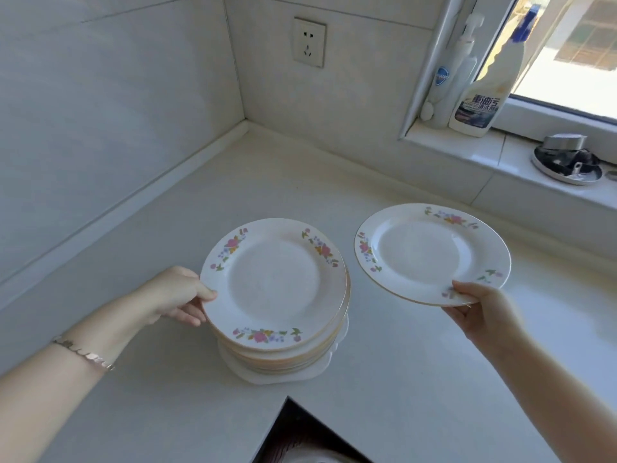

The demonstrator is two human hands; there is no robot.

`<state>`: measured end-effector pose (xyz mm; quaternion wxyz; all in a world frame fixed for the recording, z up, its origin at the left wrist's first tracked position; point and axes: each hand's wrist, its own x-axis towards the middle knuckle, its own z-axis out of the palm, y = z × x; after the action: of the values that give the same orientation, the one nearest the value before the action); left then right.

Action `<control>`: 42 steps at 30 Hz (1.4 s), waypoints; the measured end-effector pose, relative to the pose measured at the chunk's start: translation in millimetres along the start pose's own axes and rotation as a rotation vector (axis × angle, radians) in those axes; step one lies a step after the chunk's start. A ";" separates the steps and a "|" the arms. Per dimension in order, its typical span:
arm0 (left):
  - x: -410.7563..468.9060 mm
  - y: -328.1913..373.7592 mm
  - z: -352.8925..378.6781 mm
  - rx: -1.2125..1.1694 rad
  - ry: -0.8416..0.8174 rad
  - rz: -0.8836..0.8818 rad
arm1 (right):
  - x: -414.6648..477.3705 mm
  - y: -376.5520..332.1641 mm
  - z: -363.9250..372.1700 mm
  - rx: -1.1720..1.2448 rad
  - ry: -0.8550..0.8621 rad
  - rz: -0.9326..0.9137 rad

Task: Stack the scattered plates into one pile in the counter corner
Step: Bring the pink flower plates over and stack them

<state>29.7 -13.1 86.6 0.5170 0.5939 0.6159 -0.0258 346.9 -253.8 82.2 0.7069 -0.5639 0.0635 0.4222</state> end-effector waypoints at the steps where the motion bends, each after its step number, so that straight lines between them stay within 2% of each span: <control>1: 0.4 2.3 0.1 0.069 -0.006 -0.014 | 0.5 0.8 1.7 0.000 -0.004 0.006; 6: 0.9 10.9 4.2 0.377 0.020 -0.095 | 3.6 2.1 10.3 -0.003 -0.017 0.025; 10: 3.6 8.6 8.3 0.627 0.191 -0.001 | 5.3 3.1 14.0 0.018 -0.027 0.031; 12: 8.1 4.2 17.2 0.463 0.299 0.117 | 5.9 2.9 15.9 0.035 -0.024 0.034; 15: 11.2 -1.8 39.0 -0.064 0.291 0.311 | 6.0 2.3 19.2 0.044 -0.034 0.030; 19: 15.0 -11.5 52.9 -0.313 0.334 0.350 | 2.8 0.6 24.1 0.033 -0.067 0.016; 26: 13.0 -9.2 59.4 -0.400 0.411 0.367 | -1.9 8.1 41.8 -0.097 -0.213 0.044; 32: 15.0 -12.0 58.3 -0.447 0.375 0.351 | -5.2 37.1 67.0 -0.302 -0.289 0.142; 36: 17.7 -13.6 57.6 -0.475 0.364 0.354 | -9.7 47.0 75.5 -0.437 -0.343 0.141; 39: 17.7 -13.1 58.1 -0.491 0.366 0.371 | -13.7 51.7 83.0 -0.584 -0.322 0.057; 42: 18.6 -14.1 58.5 -0.496 0.387 0.382 | -15.2 55.3 92.0 -0.824 -0.189 -0.160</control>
<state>59.0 -41.9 38.8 0.5150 0.5485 0.5678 0.3341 264.7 -183.1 82.5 0.4560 -0.7610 -0.2193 0.4060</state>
